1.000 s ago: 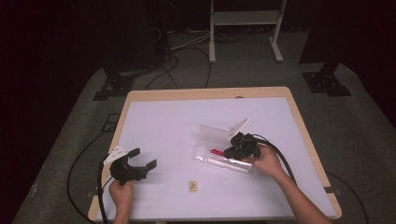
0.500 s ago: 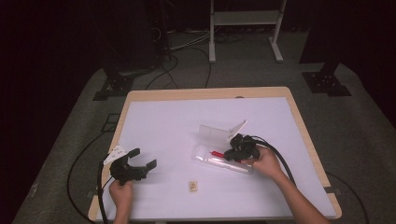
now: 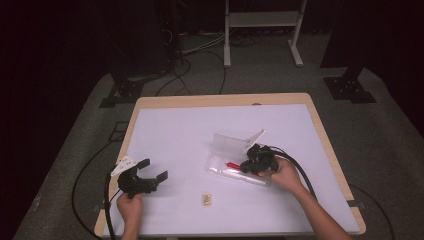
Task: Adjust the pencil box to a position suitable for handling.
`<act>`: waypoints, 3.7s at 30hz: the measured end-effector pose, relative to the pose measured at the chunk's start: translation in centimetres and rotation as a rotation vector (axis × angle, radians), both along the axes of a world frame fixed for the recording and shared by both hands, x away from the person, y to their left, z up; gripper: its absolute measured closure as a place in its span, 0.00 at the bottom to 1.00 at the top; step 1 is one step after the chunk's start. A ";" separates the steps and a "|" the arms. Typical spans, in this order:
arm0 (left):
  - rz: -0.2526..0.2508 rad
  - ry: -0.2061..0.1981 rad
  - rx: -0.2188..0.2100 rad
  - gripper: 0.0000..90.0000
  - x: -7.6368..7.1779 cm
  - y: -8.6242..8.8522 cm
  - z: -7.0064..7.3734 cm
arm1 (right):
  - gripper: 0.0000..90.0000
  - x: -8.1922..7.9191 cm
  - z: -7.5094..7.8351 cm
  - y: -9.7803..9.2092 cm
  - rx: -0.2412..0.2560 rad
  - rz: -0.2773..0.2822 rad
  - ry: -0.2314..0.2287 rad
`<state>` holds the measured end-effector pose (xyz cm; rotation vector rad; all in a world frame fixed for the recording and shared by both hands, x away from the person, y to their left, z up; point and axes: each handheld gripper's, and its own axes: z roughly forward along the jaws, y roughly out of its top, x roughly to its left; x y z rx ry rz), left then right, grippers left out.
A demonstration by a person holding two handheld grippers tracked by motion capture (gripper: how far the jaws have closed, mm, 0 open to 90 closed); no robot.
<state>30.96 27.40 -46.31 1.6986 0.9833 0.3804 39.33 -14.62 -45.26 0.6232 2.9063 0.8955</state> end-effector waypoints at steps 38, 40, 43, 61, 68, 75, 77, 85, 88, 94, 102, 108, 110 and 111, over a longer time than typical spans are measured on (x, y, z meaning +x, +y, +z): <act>0.002 0.003 -0.001 0.00 0.0 -0.1 0.0 | 0.68 -5.0 5.1 1.3 0.115 0.091 -0.074; 0.002 0.003 -0.001 0.00 0.0 -0.1 0.0 | 0.67 -5.3 5.3 1.7 0.121 0.103 -0.077; 0.002 0.004 -0.001 0.00 0.0 -0.1 0.0 | 0.66 -5.7 5.3 2.3 0.125 0.127 -0.080; 0.003 0.003 -0.003 0.00 0.0 0.0 0.0 | 0.60 -6.8 4.5 5.5 0.127 0.201 -0.044; 0.002 0.001 -0.001 0.00 0.0 0.0 0.0 | 0.59 -6.9 4.0 6.5 0.131 0.223 -0.036; 0.001 0.001 -0.001 0.00 0.0 0.0 0.0 | 0.57 -7.1 3.6 7.6 0.124 0.244 -0.033; 0.001 0.001 -0.001 0.00 0.0 0.0 0.0 | 0.57 -7.1 3.5 7.9 0.125 0.253 -0.032; 0.001 0.001 -0.001 0.00 0.0 0.0 0.0 | 0.55 -7.3 2.9 9.0 0.127 0.276 -0.029; 0.001 0.001 -0.001 0.00 0.0 0.0 0.0 | 0.55 -7.4 2.7 9.4 0.121 0.283 -0.028; 0.001 0.001 -0.001 0.00 0.0 0.0 0.0 | 0.55 -7.4 2.1 10.1 0.116 0.299 -0.022; 0.001 0.002 -0.001 0.00 0.0 0.0 0.0 | 0.54 -7.4 1.4 10.7 0.102 0.311 -0.008; 0.001 0.001 -0.001 0.00 0.0 0.0 0.0 | 0.55 -7.2 0.8 11.0 0.082 0.315 -0.010; 0.001 0.001 -0.002 0.00 0.0 0.0 0.0 | 0.55 -7.2 0.7 11.1 0.079 0.315 -0.008; 0.002 0.001 -0.002 0.00 0.0 0.0 0.0 | 0.56 -7.2 0.7 11.1 0.079 0.316 -0.007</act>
